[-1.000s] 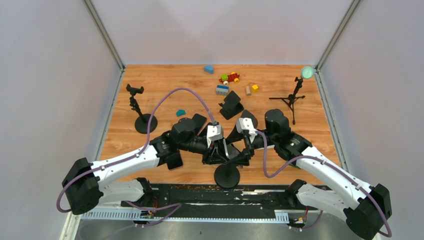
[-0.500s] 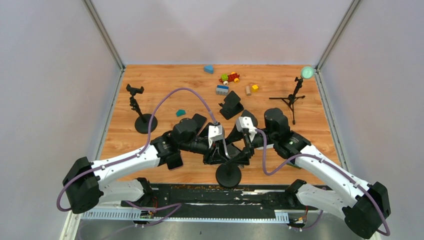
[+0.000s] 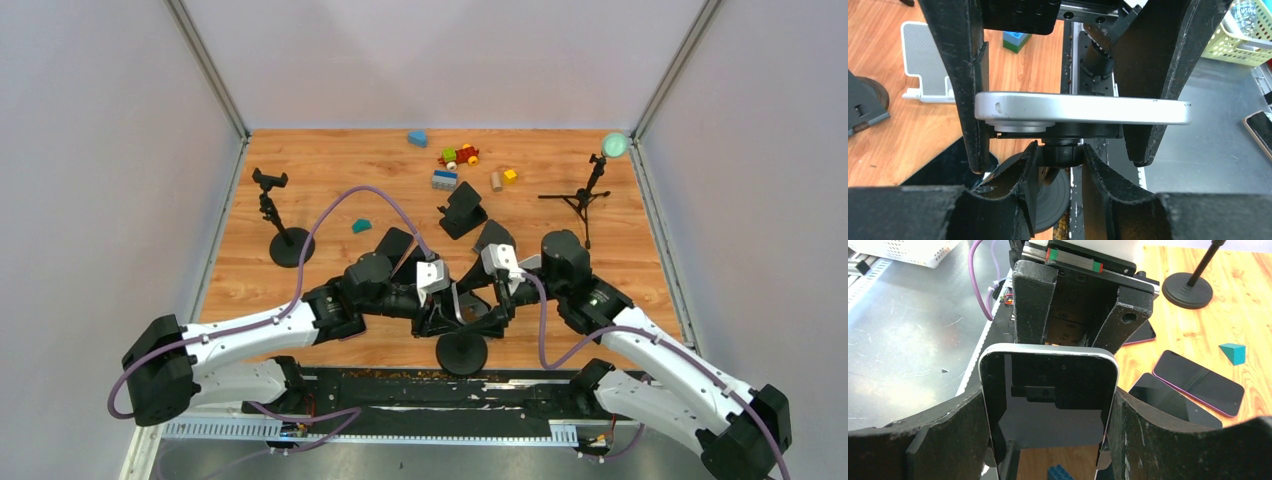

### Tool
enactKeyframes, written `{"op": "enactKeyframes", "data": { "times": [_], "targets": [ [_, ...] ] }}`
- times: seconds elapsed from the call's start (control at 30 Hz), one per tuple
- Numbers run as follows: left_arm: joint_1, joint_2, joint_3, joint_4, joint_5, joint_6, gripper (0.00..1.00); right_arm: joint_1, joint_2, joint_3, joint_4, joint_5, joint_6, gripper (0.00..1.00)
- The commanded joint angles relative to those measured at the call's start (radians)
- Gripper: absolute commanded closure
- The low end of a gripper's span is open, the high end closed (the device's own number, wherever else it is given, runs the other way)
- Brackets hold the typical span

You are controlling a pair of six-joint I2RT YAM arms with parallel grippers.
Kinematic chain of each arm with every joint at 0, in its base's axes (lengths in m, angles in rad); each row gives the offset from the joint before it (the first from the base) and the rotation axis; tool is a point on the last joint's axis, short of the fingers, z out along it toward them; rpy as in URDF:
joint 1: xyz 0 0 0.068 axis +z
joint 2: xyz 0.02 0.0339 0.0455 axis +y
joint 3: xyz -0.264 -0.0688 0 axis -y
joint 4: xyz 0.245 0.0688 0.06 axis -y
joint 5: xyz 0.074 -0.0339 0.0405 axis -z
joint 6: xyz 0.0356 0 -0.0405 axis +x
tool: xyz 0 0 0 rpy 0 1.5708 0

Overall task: Remove the phone from the phone stand
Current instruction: Adjust the phone stand with the phone.

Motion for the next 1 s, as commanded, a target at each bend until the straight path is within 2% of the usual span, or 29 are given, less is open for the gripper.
{"op": "enactKeyframes", "data": {
  "times": [0.0,0.27,0.6,0.97],
  "targets": [
    [-0.047,0.061,-0.01,0.235,-0.014,-0.047,1.0,0.031,-0.042,-0.052,0.071,0.187,0.042,1.0],
    [-0.048,0.119,0.013,0.261,-0.044,-0.054,1.0,0.045,-0.12,-0.112,0.071,0.183,0.101,1.0],
    [-0.046,0.125,0.014,0.242,-0.094,-0.059,1.0,0.189,-0.201,-0.156,0.071,0.312,0.14,1.0],
    [0.011,0.074,-0.015,0.233,-0.103,-0.078,1.0,0.2,-0.311,-0.164,0.02,0.31,0.17,1.0]
  ]
}}
